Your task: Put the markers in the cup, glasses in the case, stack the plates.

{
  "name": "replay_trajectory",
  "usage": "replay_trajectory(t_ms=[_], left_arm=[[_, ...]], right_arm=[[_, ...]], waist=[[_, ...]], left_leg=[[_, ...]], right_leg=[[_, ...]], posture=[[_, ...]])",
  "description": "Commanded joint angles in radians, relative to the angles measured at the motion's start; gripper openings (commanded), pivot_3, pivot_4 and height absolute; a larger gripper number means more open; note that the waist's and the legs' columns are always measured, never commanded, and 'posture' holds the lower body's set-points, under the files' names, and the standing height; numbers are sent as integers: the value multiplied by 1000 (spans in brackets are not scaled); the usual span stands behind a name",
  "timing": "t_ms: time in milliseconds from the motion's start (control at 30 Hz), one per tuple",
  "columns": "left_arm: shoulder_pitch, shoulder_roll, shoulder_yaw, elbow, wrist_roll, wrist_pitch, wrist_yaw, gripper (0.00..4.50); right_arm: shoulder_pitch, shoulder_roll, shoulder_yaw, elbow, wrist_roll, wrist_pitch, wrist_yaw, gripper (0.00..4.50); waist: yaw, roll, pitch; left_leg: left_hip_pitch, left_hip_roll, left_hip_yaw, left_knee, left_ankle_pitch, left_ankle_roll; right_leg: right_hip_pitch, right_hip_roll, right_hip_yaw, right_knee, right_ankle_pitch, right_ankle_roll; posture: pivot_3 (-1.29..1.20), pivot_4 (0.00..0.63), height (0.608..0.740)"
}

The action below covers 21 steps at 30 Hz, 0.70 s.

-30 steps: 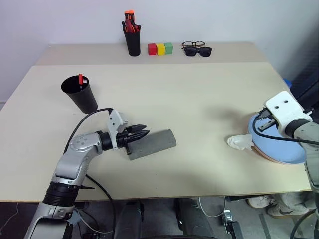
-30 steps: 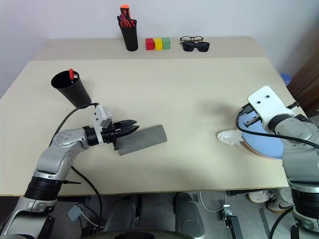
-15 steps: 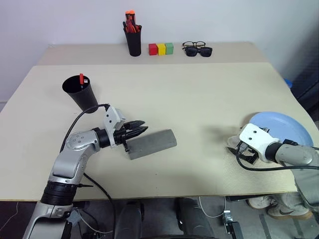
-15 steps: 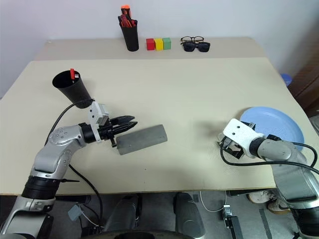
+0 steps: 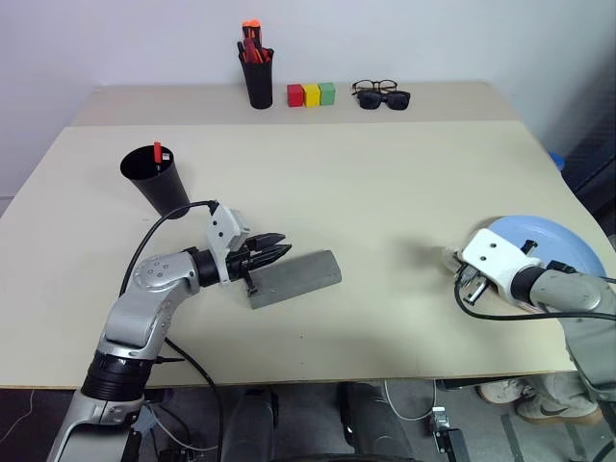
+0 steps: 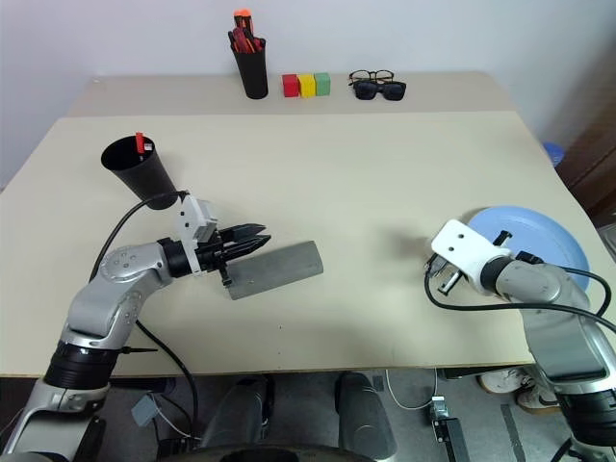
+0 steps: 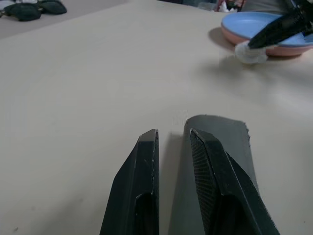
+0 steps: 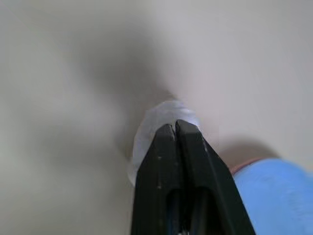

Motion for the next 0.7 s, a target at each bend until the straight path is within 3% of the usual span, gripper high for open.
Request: replay_trajectory(t_ms=[33, 267, 300, 333, 567, 700], left_arm=[[-27, -4, -4, -4, -7, -2, -7, 980], [-48, -13, -17, 16, -2, -8, -9, 980], [-49, -15, -16, 15, -3, -7, -7, 980], [-49, -16, -16, 14, -2, -6, -5, 980], [-33, -15, -11, -1, -3, -4, 4, 980], [-25, -12, -7, -8, -8, -2, 7, 980]], right_arm=[[-29, -4, -92, -60, 20, 49, -18, 31], [25, -47, -155, -93, 58, 52, 45, 31], [22, -55, -160, -79, 41, 51, 31, 567], [23, -66, -164, -64, 22, 52, 20, 822], [43, -68, -162, -23, 19, 23, 16, 4373], [75, -59, -152, -47, 60, 19, 57, 4482]], waist=[[0, 0, 0], [1, 0, 0], [-1, 0, 0], [-1, 0, 0], [1, 0, 0], [1, 0, 0]], left_leg=[[0, 0, 0, 0, 0, 0], [0, 0, 0, 0, 0, 0], [0, 0, 0, 0, 0, 0], [0, 0, 0, 0, 0, 0], [0, 0, 0, 0, 0, 0], [0, 0, 0, 0, 0, 0]], right_leg=[[0, 0, 0, 0, 0, 0], [0, 0, 0, 0, 0, 0], [0, 0, 0, 0, 0, 0], [0, 0, 0, 0, 0, 0], [0, 0, 0, 0, 0, 0], [0, 0, 0, 0, 0, 0]], posture=[[0, 150, 740], [0, 150, 740], [0, 150, 740], [0, 150, 740], [0, 150, 740], [0, 150, 740]])
